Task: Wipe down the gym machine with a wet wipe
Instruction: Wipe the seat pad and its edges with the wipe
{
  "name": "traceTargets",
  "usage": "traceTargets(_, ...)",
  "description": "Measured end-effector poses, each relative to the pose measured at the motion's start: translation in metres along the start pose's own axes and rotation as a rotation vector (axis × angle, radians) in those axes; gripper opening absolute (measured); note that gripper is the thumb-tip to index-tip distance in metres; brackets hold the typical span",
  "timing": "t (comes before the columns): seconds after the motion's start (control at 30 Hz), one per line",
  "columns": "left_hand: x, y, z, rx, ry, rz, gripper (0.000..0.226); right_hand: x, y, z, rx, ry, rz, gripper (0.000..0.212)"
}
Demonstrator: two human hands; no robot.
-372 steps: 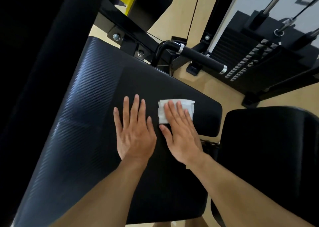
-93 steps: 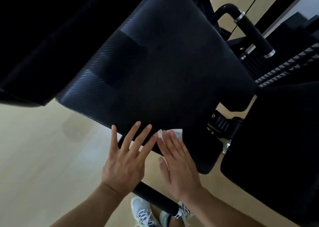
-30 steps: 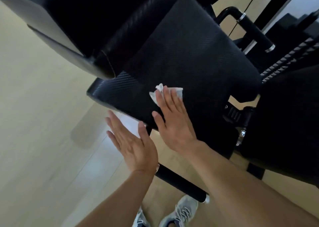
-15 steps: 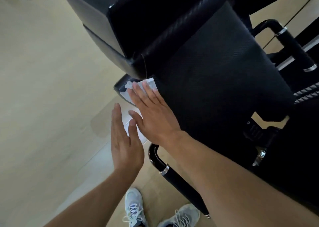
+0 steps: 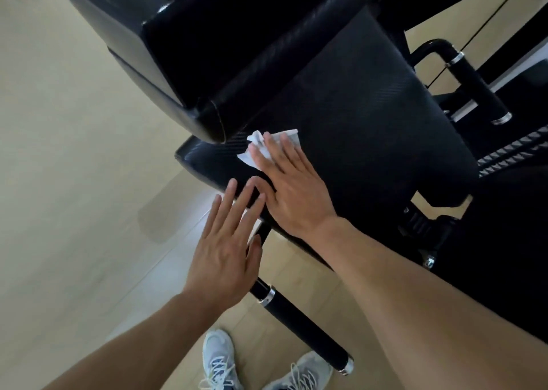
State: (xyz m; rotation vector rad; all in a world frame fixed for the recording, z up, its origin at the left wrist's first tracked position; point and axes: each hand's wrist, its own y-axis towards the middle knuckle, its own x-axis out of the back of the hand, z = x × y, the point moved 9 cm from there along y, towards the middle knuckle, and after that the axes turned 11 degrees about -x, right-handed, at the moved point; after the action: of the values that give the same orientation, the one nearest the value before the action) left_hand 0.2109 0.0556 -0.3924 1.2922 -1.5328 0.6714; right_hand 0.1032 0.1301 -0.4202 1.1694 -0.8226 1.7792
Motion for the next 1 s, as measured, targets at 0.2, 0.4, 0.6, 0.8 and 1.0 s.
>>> traceTargets(0.2,-0.001,0.046,0.016,-0.086,0.256,0.211,0.073,0.000,-0.047,-0.107,-0.414,0.100,0.015,0.061)
traceTargets(0.4,-0.028,0.115,0.019,-0.121,0.397,0.436,0.098,0.007,-0.028,-0.125,-0.486,0.129,-0.011,0.069)
traceTargets(0.6,-0.047,0.171,0.003,-0.258,0.491,0.391,0.084,0.062,0.076,-0.157,-0.370,0.301,-0.029,0.054)
traceTargets(0.8,-0.064,0.187,-0.009,-0.216,0.525,0.373,0.082,0.086,0.129,-0.111,0.068,-0.090,-0.141,0.044)
traceTargets(1.0,-0.062,0.188,-0.009,-0.201,0.500,0.373,0.081,0.095,0.175,-0.125,0.104,-0.170,-0.067,0.059)
